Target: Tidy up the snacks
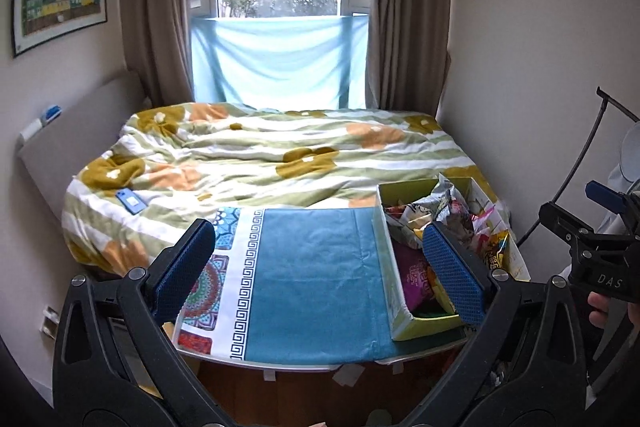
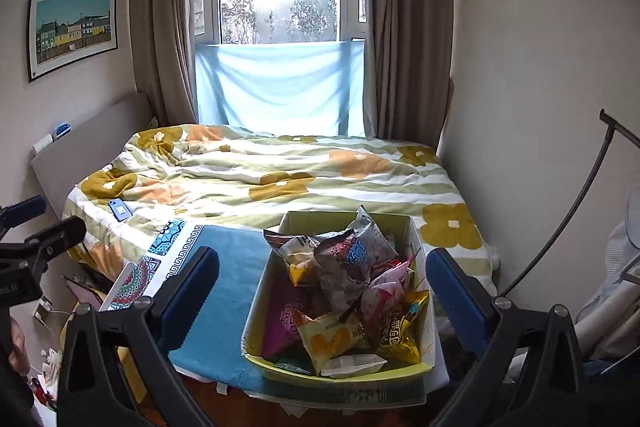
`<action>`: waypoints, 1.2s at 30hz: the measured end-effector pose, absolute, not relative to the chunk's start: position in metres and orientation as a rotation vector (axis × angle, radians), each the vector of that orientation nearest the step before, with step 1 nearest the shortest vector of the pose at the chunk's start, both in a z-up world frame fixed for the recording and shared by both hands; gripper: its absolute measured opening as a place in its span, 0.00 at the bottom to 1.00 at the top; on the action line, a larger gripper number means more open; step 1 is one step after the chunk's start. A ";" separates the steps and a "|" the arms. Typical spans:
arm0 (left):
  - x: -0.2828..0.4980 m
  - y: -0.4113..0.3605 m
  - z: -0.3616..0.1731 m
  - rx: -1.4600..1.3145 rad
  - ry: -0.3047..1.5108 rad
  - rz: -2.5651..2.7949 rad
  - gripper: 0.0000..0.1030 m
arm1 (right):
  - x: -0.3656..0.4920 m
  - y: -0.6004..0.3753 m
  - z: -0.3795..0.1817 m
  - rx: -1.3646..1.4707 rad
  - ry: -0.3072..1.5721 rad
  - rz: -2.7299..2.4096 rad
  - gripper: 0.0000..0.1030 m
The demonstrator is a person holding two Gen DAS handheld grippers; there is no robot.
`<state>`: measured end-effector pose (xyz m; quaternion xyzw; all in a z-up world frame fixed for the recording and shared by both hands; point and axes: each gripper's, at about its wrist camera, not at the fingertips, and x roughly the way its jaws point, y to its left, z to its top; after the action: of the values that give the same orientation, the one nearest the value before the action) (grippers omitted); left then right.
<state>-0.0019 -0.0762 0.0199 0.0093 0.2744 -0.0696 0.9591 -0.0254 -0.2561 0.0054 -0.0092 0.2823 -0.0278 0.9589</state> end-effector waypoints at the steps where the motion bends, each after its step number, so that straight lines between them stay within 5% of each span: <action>1: -0.006 -0.071 0.021 0.015 0.548 -0.145 1.00 | -0.029 -0.252 0.008 -0.020 0.571 -0.063 0.99; 36: -0.028 -0.061 0.009 0.019 0.535 -0.152 1.00 | -0.062 -0.222 0.008 0.037 0.557 -0.103 0.99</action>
<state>-0.0276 -0.0609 0.0090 0.0094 0.2639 -0.0750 0.9616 -0.0620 -0.2225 0.0080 0.0180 0.2748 -0.0507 0.9600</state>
